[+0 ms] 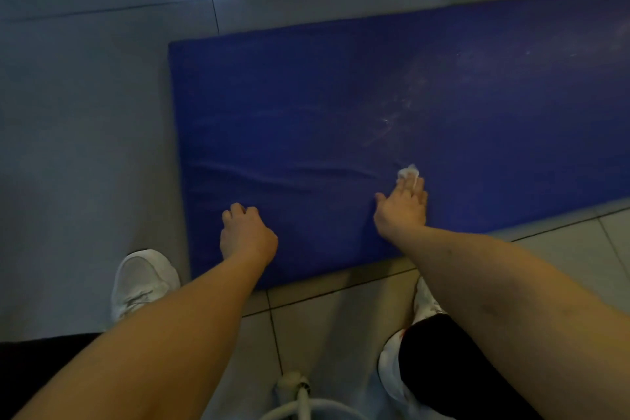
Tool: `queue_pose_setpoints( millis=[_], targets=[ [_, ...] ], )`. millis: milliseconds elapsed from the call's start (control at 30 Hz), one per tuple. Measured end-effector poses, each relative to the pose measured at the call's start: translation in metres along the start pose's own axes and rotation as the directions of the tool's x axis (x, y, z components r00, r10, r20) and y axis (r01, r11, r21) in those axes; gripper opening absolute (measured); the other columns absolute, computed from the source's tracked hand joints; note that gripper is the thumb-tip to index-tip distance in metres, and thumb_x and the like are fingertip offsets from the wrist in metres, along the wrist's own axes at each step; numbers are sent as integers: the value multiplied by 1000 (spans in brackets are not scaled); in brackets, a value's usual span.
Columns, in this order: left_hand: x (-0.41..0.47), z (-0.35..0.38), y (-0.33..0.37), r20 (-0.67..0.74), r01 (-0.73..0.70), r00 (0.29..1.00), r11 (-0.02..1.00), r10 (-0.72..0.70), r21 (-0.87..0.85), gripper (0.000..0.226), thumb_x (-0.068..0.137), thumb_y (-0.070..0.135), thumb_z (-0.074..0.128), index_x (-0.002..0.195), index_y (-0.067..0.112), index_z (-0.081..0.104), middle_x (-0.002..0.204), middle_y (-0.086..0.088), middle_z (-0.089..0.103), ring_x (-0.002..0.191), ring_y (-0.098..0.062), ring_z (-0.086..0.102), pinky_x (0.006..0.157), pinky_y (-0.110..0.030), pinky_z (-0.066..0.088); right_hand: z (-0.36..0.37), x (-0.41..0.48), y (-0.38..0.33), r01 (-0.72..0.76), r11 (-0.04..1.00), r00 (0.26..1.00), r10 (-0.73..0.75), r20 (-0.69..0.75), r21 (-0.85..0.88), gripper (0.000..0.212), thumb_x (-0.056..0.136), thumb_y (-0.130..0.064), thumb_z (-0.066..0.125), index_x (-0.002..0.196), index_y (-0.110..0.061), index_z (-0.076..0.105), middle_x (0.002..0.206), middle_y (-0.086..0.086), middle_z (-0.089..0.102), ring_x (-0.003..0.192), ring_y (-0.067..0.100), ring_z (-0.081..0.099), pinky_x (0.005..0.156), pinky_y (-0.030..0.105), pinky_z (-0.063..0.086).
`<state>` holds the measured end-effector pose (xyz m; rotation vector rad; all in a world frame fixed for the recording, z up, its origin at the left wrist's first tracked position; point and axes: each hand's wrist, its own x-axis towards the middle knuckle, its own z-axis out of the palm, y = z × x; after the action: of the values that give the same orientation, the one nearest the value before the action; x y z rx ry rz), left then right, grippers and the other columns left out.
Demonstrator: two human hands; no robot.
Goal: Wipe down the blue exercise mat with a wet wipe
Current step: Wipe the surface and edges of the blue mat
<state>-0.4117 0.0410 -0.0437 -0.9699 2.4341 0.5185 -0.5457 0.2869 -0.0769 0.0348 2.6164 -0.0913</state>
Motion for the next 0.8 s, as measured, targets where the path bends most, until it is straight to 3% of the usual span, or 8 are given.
queue_pose_setpoints(
  millis=[100, 167, 300, 367, 467, 533, 667, 800],
  targets=[
    [1, 2, -2, -3, -1, 1000, 1000, 1, -12, 47, 94, 26, 54, 139, 15, 46, 148, -7, 29, 132, -28, 32, 103, -45, 46, 1, -7, -22, -27, 991, 999, 30, -19, 131, 79, 107, -45, 23, 155, 8, -11, 165, 21, -19, 153, 36, -16, 126, 46, -3],
    [3, 4, -5, -17, -9, 1000, 1000, 8, -7, 49, 93, 24, 54, 141, 15, 45, 154, -7, 24, 137, -28, 28, 108, -45, 42, 16, -26, -47, 174, 982, 982, -167, -93, 74, 76, 108, -40, 21, 152, 14, -8, 164, 27, -14, 153, 41, -13, 126, 48, -2],
    [5, 4, -4, -55, -20, 998, 1000, 20, -4, 53, 91, 20, 56, 142, 15, 44, 159, -8, 20, 143, -29, 22, 113, -44, 36, 52, -77, -94, 638, 765, 751, -644, 148, 92, 75, 107, -36, 36, 160, -7, -8, 166, 6, -22, 153, 21, -21, 127, 41, -1],
    [6, 2, 0, -80, -29, 996, 1000, 28, -1, 57, 91, 19, 58, 145, 14, 41, 160, -9, 20, 144, -29, 22, 112, -43, 35, 63, -81, -103, 757, 652, 639, -726, 254, -38, 73, 108, -42, 31, 160, -7, -7, 166, 6, -24, 151, 20, -26, 127, 42, -2],
    [9, 0, 2, -81, -38, 996, 999, 38, 4, 61, 93, 18, 56, 150, 14, 35, 162, -9, 18, 146, -29, 20, 113, -43, 34, 53, -53, -97, 807, 573, 590, -773, 233, -142, 75, 107, -42, 36, 161, -12, -6, 168, 3, -17, 153, 19, -19, 127, 39, -4],
    [12, 0, 0, -66, -29, 997, 1000, 28, -3, 60, 93, 18, 52, 150, 13, 34, 162, -8, 16, 147, -29, 18, 115, -45, 32, 37, -28, -88, 772, 628, 636, -759, 140, -102, 80, 103, -37, 48, 162, -18, -2, 170, 2, -9, 156, 22, -8, 126, 37, -3],
    [14, 1, -1, -45, -12, 999, 1000, 12, -7, 59, 93, 20, 53, 149, 12, 34, 162, -8, 15, 146, -30, 19, 115, -46, 34, 4, 37, -47, 410, 908, 902, -418, -110, -89, 80, 100, -39, 49, 161, -10, 5, 169, 6, -3, 155, 27, 0, 125, 41, 1],
    [17, 2, 1, -41, -16, 999, 998, 18, 57, 59, 94, 23, 54, 148, 12, 33, 162, -9, 14, 145, -31, 18, 112, -45, 35, -17, 57, -34, 120, 993, 992, -119, -44, 8, 74, 109, -40, 26, 157, 2, -10, 166, 14, -22, 153, 31, -18, 126, 44, -3]
  ],
)
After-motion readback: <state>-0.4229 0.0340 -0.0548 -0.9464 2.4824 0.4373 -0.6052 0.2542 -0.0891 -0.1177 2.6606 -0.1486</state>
